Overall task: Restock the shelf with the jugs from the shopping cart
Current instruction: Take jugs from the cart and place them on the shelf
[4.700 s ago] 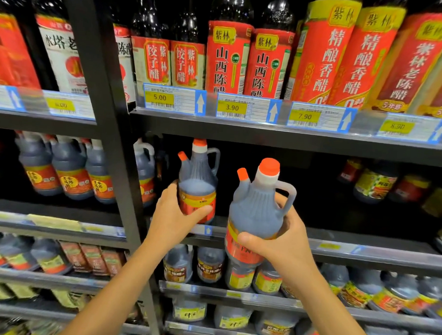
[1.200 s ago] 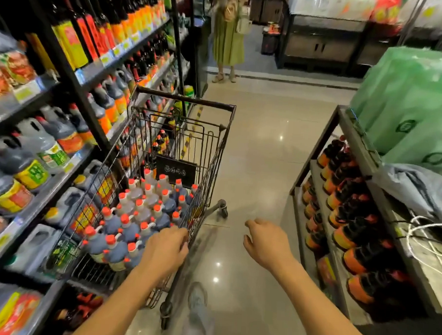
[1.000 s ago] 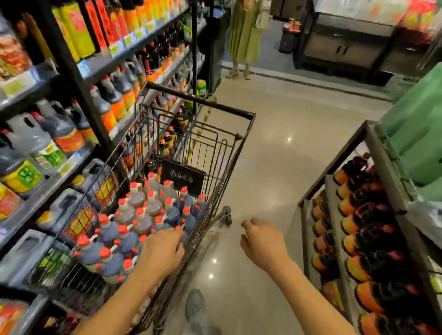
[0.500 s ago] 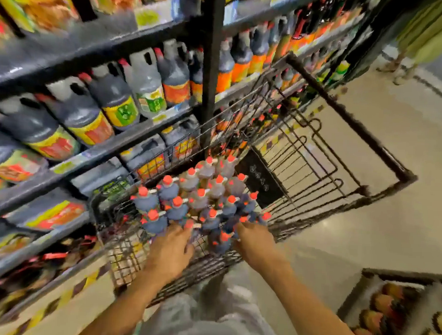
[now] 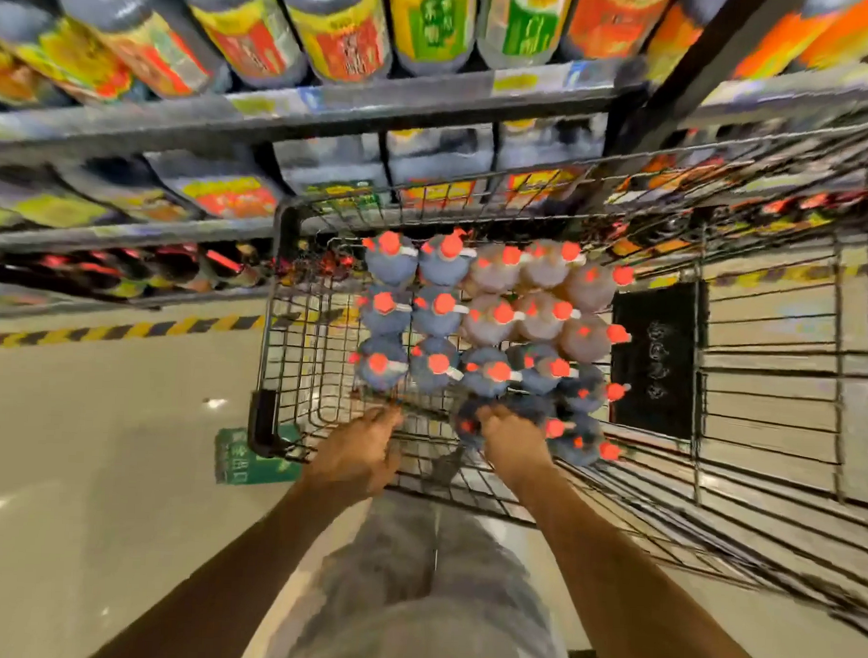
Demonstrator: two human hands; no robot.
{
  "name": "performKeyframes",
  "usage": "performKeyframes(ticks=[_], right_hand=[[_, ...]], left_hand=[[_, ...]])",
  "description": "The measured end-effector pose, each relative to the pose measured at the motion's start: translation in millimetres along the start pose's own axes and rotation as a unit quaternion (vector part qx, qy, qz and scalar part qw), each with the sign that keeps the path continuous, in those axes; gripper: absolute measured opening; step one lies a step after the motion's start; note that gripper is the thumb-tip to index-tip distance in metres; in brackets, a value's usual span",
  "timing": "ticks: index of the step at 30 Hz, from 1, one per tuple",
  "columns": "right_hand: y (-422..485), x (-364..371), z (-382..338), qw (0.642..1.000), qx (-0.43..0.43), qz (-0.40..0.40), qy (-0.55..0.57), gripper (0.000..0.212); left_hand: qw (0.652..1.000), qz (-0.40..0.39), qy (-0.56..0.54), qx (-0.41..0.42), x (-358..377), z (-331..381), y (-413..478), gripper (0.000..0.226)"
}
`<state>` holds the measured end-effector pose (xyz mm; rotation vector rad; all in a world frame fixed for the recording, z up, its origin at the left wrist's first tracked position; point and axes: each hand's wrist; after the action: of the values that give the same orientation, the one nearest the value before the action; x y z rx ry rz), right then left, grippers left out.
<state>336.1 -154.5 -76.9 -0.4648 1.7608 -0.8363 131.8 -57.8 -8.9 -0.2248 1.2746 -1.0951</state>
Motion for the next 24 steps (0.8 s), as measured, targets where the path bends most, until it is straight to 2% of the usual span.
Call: performKeyframes(ticks=[2, 5, 7, 9, 11, 13, 16, 19, 21, 24], right_hand=[[3, 2, 3, 1.0, -0.004, 0.002, 0.004, 0.036], [3, 6, 13, 0.997, -0.012, 0.037, 0.063, 0.029], [0, 3, 20, 0.986, -0.019, 0.082, 0.145, 0.017], [-5, -11, 33, 0.957, -0.042, 0.113, 0.264, 0.003], [-12, -40, 46, 0.915, -0.058, 0.152, 0.369, 0.021], [-22, -76, 52, 0.88, -0.052, 0.148, 0.448, 0.015], [-33, -116, 53, 0.836, -0.08, 0.115, 0.531, 0.017], [-37, -138, 49, 0.795, -0.116, 0.098, 0.587, 0.023], [-32, -145, 46, 0.785, -0.111, 0.098, 0.602, 0.025], [-24, -146, 41, 0.774, -0.095, 0.107, 0.617, 0.037]], left_hand=[[1.0, 0.017, -0.005, -0.001, 9, -1, -2, 0.056], [0.998, -0.009, -0.057, -0.032, 12, 7, -3, 0.053], [0.993, -0.041, -0.103, -0.042, 11, 11, -1, 0.059], [0.986, -0.048, -0.156, -0.042, 12, 14, 2, 0.058], [0.972, -0.033, -0.229, -0.042, 11, 21, 4, 0.054], [0.947, -0.032, -0.318, -0.023, 9, 29, 9, 0.05], [0.912, -0.046, -0.408, -0.003, -6, 35, 19, 0.072], [0.902, -0.057, -0.428, 0.006, -25, 42, 25, 0.09], [0.897, -0.059, -0.437, 0.001, -33, 47, 28, 0.095], [0.875, -0.062, -0.481, 0.006, -33, 51, 28, 0.104]])
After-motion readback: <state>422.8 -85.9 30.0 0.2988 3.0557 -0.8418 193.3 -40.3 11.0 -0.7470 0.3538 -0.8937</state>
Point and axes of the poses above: each hand's wrist, its own y-axis towards the middle knuckle, its own x-axis out of the palm, z = x × y, and after that the axes turned 1 degree about y, right-handed
